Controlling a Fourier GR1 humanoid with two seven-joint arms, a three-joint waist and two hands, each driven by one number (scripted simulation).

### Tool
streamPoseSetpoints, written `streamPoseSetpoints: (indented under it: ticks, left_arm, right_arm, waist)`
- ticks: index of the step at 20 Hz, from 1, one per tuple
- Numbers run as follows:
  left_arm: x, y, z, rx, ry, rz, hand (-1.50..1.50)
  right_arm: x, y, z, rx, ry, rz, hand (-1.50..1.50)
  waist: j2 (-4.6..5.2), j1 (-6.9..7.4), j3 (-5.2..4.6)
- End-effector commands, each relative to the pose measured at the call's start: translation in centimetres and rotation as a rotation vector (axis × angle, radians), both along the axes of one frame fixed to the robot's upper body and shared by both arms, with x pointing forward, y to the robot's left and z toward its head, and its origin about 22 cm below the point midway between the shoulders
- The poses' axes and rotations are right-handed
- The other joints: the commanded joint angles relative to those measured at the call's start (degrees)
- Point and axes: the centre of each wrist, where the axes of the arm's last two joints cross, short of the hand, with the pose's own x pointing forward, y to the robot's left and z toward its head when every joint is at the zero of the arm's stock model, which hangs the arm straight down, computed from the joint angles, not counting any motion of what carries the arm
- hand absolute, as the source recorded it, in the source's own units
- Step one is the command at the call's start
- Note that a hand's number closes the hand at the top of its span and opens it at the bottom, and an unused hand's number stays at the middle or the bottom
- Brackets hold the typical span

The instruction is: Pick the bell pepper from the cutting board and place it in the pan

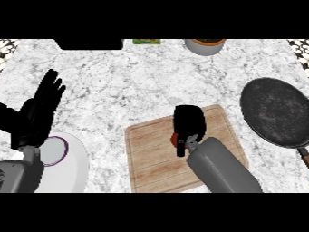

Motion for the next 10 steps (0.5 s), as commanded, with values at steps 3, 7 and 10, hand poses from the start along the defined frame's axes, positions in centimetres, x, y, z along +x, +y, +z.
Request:
streamPoseSetpoints:
  ticks: [3,7,10]
  left_arm:
    - [-1.2,1.7,-0.4,0.004,0.014,0.017,0.00]
    - [-1.7,1.7,-0.6,0.014,0.002,0.033,0.00]
    - [-0.5,1.9,0.4,-0.003,0.000,0.055,0.00]
  right_arm:
    - [-6.9,-3.2,-0.6,0.104,-0.063,0.234,1.50]
    - [-9.6,-5.3,3.5,0.064,-0.302,0.303,1.50]
    - [-10.4,-5.9,8.1,0.034,-0.486,0.302,1.50]
  waist:
    - [-0.28,-1.32,0.09]
    - [-0.59,-1.92,0.07]
    - [-0.51,-2.22,0.05]
